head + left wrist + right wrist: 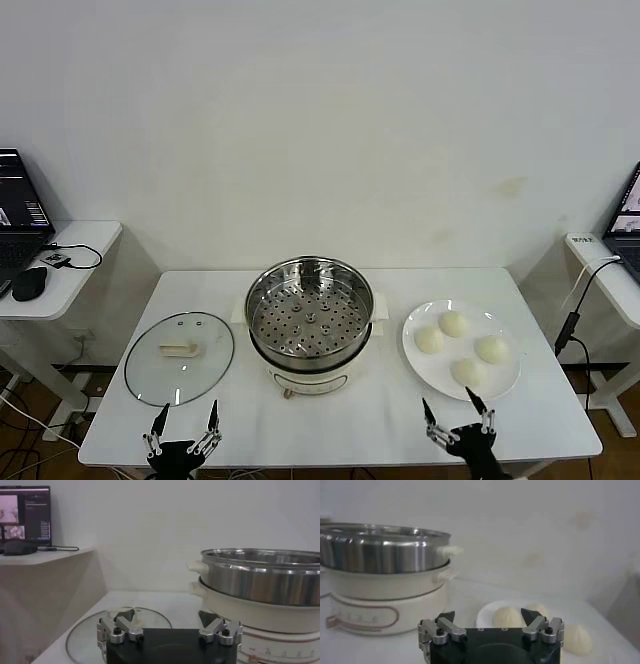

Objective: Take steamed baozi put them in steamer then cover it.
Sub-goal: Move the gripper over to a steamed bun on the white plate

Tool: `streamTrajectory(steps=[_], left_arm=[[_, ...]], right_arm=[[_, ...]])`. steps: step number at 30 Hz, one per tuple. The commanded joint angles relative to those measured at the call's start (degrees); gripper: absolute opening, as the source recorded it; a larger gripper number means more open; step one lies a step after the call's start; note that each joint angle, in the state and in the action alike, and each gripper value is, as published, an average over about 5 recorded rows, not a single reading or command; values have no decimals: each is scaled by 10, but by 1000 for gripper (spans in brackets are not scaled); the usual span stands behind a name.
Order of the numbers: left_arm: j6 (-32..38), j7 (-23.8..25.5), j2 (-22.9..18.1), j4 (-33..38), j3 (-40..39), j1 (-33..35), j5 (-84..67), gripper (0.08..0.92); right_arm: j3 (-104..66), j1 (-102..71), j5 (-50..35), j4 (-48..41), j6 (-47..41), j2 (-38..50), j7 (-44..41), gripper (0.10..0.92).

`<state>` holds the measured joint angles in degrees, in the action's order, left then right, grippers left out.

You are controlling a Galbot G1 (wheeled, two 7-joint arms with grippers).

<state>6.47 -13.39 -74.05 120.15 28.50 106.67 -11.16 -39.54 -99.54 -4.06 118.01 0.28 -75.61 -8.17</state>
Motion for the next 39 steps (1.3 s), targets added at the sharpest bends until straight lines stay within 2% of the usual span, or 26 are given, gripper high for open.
streamTrajectory(steps=[1,10,15,22,26,35,39], left_arm=[[-56,-2,4,9,-2,-12,-2,823],[-71,5,-1,21,-4,-20,3,823],[-83,5,-12,26,-8,-28,0,823],[-107,8,-16,44,-6,-30,-4,823],[-113,8,-20,50,-2,-33,-5,823],[-118,8,-24,53,3,-35,-4,823],[-119,8,-22,52,8,-37,-5,823]], right_arm=[[-44,60,53,2,-54,66,-4,823],[-74,174,235,-83,-71,214,-108,823],[-48,247,342,-139,-56,281,-210,823],[70,385,364,-230,-19,379,-328,823],[169,494,336,-295,-2,414,-387,823],[413,721,289,-422,6,427,-519,823],[507,799,265,-459,3,419,-548,823]])
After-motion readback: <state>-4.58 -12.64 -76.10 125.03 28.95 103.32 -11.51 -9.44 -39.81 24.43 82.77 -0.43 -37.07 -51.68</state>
